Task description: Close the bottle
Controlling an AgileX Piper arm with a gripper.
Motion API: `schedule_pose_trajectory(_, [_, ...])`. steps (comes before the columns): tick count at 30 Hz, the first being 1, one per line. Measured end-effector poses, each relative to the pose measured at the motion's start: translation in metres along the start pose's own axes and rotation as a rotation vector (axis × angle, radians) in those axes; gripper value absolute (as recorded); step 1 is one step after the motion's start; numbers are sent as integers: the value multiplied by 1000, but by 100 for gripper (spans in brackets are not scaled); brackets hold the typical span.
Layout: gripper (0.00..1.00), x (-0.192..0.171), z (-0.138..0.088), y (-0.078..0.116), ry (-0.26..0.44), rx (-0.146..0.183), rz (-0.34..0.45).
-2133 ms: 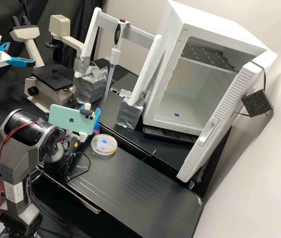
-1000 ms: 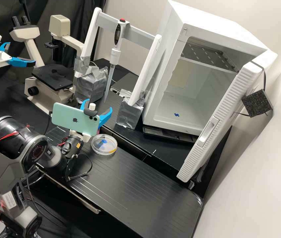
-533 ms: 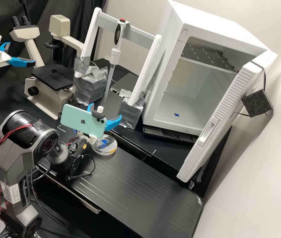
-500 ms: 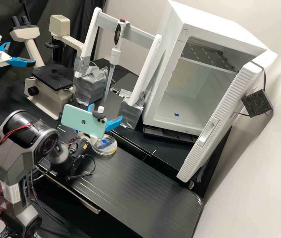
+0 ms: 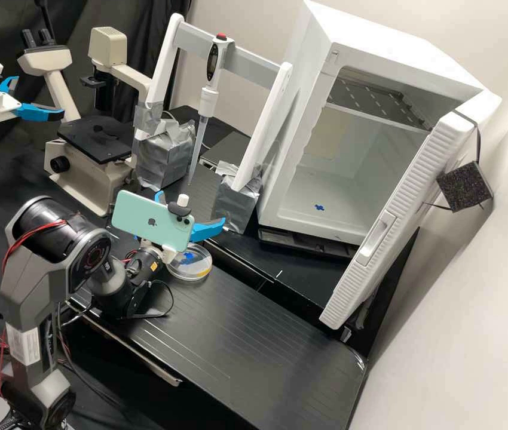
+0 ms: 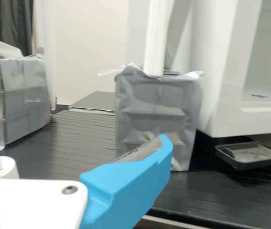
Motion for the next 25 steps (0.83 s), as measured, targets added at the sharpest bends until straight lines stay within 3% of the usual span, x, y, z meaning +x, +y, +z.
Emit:
schedule_pose_trajectory(5, [100,-1,3,4,-6,-5,10])
schedule_pose_trajectory(17, [100,-27,-6,28,-2,27,122])
schedule_pose_trajectory(21, [100,-40,-11,36,-19,78,207])
schedule_pose_trajectory(25, [100,-45,-12,36,-15,128,219])
